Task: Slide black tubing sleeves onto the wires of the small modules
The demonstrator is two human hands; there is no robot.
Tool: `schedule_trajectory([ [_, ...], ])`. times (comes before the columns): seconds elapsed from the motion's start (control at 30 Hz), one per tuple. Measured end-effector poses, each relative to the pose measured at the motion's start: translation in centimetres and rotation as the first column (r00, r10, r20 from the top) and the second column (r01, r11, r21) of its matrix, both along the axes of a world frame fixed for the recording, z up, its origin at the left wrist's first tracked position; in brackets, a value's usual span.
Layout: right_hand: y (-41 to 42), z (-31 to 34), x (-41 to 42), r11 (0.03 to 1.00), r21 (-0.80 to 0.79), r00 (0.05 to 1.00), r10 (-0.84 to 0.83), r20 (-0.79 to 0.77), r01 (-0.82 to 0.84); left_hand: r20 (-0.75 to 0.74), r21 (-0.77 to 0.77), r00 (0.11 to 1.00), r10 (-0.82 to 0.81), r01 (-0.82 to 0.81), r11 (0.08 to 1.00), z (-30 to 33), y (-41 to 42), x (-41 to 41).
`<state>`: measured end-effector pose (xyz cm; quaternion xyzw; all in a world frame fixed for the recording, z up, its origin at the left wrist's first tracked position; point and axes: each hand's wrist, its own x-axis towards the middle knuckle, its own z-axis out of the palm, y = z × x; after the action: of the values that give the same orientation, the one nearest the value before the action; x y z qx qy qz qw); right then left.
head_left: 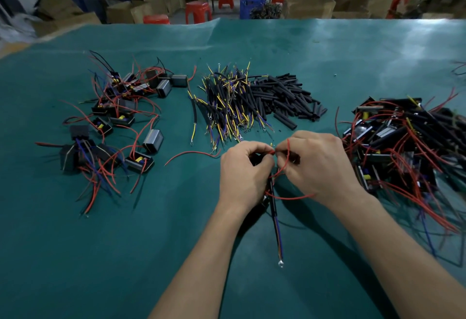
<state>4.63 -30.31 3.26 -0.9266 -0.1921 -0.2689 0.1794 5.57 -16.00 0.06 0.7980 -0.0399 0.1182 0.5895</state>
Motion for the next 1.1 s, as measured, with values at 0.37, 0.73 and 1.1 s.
schedule_trajectory([
  [0.37,0.2,0.1,0.0,0.949,0.257,0.959,-0.113,-0.26,0.182,-0.003,-0.019,0.999,-0.042,0.042,0.999,-0.1,0.2,-0.1],
  [0.73,0.0,0.6,0.5,0.424,0.695,0.631,0.304,-0.714,0.581,0.068,0.014,0.993,-0.098,0.097,0.995,0.1,0.1,-0.5],
  [1.1,-1.0,0.9,0.0,0.981,0.181,0.979,-0.035,-0.201,0.072,0.02,-0.066,0.999,-0.039,0.04,0.997,0.1,0.3,-0.2],
])
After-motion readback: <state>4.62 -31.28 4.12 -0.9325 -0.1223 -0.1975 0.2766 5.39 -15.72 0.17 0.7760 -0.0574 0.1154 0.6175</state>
